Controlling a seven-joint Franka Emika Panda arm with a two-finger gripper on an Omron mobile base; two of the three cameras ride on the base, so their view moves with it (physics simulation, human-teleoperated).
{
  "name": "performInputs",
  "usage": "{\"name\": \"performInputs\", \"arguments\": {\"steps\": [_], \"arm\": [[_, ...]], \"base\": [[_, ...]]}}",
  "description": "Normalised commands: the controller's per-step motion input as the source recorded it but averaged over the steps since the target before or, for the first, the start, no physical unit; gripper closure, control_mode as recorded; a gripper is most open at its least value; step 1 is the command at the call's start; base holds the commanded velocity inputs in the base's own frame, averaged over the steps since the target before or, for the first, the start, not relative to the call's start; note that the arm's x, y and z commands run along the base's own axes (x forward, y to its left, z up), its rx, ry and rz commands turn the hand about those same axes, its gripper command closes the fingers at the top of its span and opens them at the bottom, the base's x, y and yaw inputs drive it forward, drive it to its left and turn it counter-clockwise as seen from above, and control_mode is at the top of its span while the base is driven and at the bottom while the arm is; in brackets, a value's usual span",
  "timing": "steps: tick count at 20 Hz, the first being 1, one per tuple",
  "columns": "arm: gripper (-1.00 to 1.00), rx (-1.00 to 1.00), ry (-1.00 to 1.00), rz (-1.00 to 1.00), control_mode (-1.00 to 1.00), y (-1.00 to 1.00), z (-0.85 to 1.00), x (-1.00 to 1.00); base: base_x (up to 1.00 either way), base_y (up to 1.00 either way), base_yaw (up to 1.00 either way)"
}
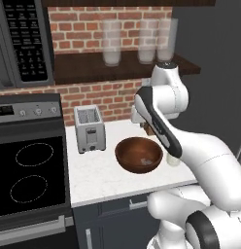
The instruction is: Grab a lemon wedge from the fridge and one ice cube from the ice bowl, and put them in the glass of lemonade.
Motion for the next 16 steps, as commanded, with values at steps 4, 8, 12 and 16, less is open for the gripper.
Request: {"name": "performInputs", "arguments": {"steps": [4, 8, 12, 16], "arm": [[-1.00, -0.05, 0.21, 0.00, -1.00, 0.00, -1.00, 0.23], [-1.00, 0.00, 0.16, 0.00, -1.00, 0.00, -1.00, 0.14], [-1.00, -0.02, 0.03, 0.00, -1.00, 0.00, -1.00, 0.20], [-1.00, -0.04, 0.00, 0.00, -1.00, 0.00, -0.95, 0.63]], "base": [[0.00, 0.00, 0.00], [0.00, 0.00, 0.00], [0.00, 0.00, 0.00], [0.00, 0.00, 0.00]]}}
